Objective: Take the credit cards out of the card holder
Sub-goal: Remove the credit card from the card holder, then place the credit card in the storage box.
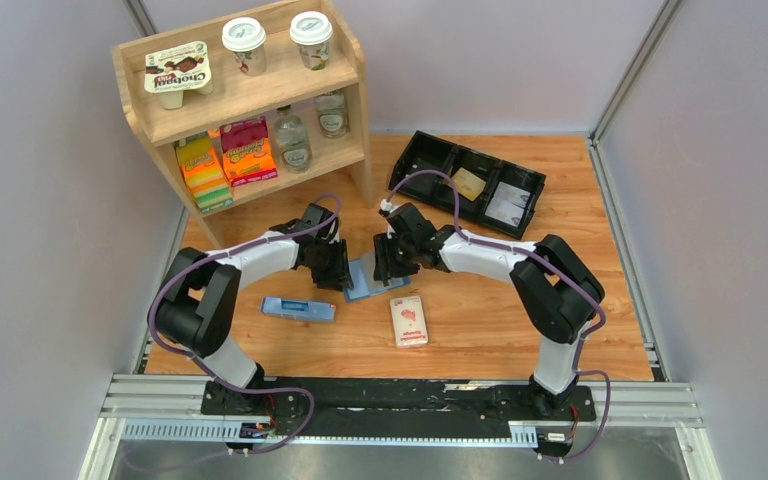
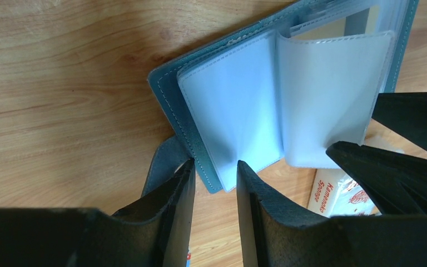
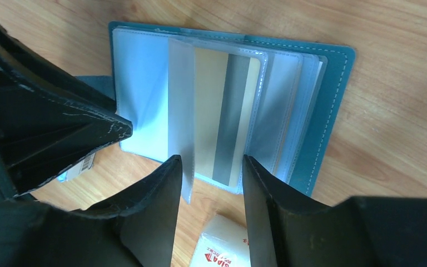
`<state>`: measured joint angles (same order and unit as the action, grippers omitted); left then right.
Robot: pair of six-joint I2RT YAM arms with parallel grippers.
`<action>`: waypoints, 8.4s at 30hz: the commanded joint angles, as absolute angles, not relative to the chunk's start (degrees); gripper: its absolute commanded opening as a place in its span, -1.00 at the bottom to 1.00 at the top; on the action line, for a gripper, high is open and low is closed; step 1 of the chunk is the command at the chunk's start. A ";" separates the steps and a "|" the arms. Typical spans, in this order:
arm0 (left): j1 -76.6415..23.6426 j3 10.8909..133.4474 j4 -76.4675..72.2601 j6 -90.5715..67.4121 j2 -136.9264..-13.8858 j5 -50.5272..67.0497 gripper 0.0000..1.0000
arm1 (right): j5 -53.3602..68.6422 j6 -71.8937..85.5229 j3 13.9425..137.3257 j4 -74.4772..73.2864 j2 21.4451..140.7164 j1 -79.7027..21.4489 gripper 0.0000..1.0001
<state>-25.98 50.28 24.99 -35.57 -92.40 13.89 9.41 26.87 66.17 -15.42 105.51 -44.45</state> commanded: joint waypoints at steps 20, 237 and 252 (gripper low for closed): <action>-25.75 47.37 26.36 -38.14 -81.41 6.69 -0.06 | 10.29 28.04 67.68 -12.04 103.36 -44.48 -0.18; -32.18 46.94 22.59 -27.24 -65.13 -6.43 0.51 | -8.26 36.39 71.18 2.02 99.74 -13.89 -1.00; -28.21 44.91 22.85 -29.71 -66.09 -2.90 0.59 | -7.91 33.05 83.85 1.58 115.57 -12.75 -0.92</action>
<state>-28.71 44.91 22.61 -28.42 -65.52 -4.34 -6.07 34.59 80.86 -0.03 114.69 -13.54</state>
